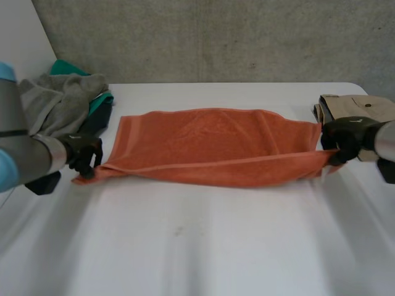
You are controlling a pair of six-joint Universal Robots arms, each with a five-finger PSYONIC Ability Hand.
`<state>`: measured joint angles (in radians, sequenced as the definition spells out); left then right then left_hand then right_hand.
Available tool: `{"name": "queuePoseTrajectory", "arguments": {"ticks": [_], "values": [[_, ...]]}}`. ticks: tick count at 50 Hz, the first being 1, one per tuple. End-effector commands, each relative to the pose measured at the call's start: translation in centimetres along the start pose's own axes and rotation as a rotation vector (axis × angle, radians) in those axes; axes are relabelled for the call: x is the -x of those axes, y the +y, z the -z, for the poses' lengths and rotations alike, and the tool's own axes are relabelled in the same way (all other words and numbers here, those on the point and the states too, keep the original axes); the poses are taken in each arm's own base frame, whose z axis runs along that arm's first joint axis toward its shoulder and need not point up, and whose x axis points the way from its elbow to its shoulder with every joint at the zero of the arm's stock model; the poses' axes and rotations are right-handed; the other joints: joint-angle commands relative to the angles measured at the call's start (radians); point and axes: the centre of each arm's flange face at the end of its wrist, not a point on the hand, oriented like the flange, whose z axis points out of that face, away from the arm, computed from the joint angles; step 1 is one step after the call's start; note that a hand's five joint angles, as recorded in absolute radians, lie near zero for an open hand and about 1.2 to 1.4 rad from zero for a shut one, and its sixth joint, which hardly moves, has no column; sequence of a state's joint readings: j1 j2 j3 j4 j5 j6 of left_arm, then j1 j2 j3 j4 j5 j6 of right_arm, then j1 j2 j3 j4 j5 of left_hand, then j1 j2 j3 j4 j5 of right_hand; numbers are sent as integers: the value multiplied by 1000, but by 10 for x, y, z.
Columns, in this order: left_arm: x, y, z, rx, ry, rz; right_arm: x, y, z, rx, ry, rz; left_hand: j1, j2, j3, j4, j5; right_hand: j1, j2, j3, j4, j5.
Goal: Fold the laundry.
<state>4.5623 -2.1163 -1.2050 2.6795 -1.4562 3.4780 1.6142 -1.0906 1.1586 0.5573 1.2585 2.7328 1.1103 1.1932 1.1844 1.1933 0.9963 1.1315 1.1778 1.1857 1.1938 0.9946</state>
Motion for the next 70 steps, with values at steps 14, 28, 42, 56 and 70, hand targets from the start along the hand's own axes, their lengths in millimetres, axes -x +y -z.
{"name": "queuePoseTrajectory", "arguments": {"ticks": [14, 28, 42, 56, 70], "values": [[-9, 10, 46, 45, 70, -576, 3, 19, 22, 301, -123, 434, 286, 203, 212, 203, 225, 265, 218, 211, 202, 227], [25, -204, 73, -952, -562, -433, -50, -139, 10, -665, 473, 183, 286, 203, 212, 203, 225, 265, 218, 211, 202, 227], [32, -213, 73, -1077, -458, -282, -40, -168, 28, -932, 437, 112, 286, 203, 212, 203, 225, 265, 218, 211, 202, 227], [9, -114, -21, -814, -267, -317, -11, -77, -41, -562, 249, 154, 286, 203, 212, 203, 225, 265, 218, 211, 202, 227], [-28, 13, -15, -399, -32, -491, -9, 27, -21, -46, 155, 340, 286, 203, 212, 203, 225, 265, 218, 211, 202, 227]]}}
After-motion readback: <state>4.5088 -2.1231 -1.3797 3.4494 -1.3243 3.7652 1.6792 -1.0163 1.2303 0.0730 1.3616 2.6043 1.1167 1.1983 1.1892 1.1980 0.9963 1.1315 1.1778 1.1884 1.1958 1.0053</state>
